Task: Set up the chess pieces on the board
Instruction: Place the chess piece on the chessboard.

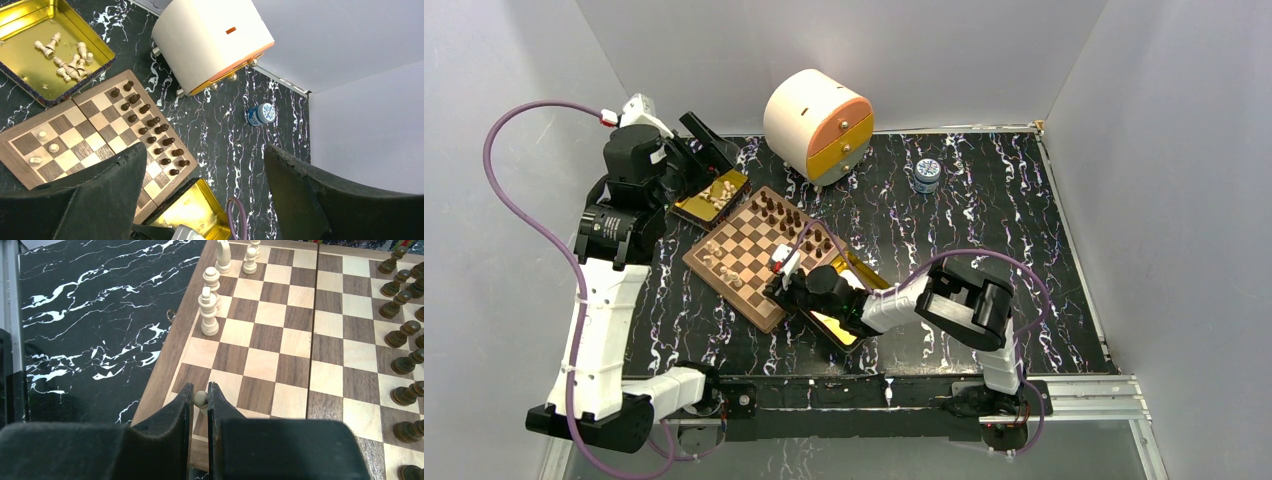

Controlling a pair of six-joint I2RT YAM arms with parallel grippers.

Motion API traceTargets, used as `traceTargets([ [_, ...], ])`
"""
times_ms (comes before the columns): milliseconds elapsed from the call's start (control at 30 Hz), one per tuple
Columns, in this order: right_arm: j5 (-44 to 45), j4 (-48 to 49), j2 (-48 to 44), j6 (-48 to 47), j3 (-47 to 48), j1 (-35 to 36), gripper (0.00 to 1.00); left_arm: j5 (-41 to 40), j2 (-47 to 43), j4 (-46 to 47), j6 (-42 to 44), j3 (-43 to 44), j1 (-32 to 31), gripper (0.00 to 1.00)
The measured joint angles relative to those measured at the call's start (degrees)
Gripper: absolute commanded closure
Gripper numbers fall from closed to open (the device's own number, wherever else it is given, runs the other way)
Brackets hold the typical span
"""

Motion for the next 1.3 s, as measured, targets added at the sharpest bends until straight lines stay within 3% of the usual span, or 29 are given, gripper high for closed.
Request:
traceTargets([
  [467,1.53,-0.63,1.97,1.44,0.04,0.0,0.91,1.03,-0.37,-0.15,0.04,-0.83,0.0,0.16],
  [700,1.57,-0.87,2.12,2.14,0.44,0.0,0.81,1.07,-0.37,-0.55,0.11,-0.98,0.0,0.16],
  [1300,1.62,-1.66,2.12,2.99,0.74,0.0,0.84,1.66,-0.48,-0.46,-0.07,-2.82,0.0,0.17],
])
